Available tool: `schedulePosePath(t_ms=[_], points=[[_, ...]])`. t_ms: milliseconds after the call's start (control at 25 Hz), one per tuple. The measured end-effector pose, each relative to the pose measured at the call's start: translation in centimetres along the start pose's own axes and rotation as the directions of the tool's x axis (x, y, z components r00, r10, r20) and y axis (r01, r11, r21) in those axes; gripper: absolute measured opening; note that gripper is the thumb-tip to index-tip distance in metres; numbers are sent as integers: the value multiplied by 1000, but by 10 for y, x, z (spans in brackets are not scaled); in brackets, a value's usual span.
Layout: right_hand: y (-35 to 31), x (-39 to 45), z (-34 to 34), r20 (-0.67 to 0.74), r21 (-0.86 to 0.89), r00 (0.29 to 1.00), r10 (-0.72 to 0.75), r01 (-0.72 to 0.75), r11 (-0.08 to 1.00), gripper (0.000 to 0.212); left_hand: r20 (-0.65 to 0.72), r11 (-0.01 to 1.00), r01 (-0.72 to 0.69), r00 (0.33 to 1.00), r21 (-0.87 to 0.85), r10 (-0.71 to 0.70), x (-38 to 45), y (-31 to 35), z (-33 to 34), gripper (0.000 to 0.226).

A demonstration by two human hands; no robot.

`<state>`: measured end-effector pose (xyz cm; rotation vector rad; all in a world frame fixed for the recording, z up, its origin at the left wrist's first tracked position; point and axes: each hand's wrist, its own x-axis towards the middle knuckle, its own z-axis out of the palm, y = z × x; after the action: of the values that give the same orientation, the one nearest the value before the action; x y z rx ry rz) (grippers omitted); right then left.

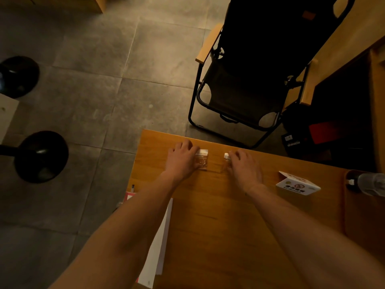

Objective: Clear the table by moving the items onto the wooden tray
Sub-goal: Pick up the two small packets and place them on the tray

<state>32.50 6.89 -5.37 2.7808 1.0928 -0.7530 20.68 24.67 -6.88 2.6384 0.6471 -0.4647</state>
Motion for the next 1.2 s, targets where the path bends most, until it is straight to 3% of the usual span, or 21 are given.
schedulePosePath(t_ms=[200, 360, 520, 720, 840, 960, 1200], points=[[-6, -7, 5, -70, 112, 994, 82, -74, 991, 39, -42, 992, 50, 998, -119, -56, -5, 6, 3, 49], [-5, -17, 5, 32, 295, 987, 155, -158, 943, 29, -12, 967, 97, 995, -237, -103, -9, 14, 1, 36], [-1, -35, 6, 202, 390, 964, 175, -243, 888, 35, 112, 822, 212, 977, -528, -181, -28, 25, 3, 30], [10, -71, 8, 276, 463, 949, 154, -272, 844, 45, 187, 688, 270, 963, -674, -195, -66, 36, 8, 40], [16, -101, 9, 266, 609, 945, 188, -316, 727, 42, 214, 633, 282, 960, -721, -183, -91, 47, 12, 49], [29, -132, 8, 247, 754, 943, 221, -330, 568, 32, 255, 560, 320, 948, -764, -192, -112, 61, 13, 44], [60, -200, 10, 260, 881, 943, 210, -320, 348, 36, 316, 472, 350, 936, -809, -153, -156, 99, 11, 46]])
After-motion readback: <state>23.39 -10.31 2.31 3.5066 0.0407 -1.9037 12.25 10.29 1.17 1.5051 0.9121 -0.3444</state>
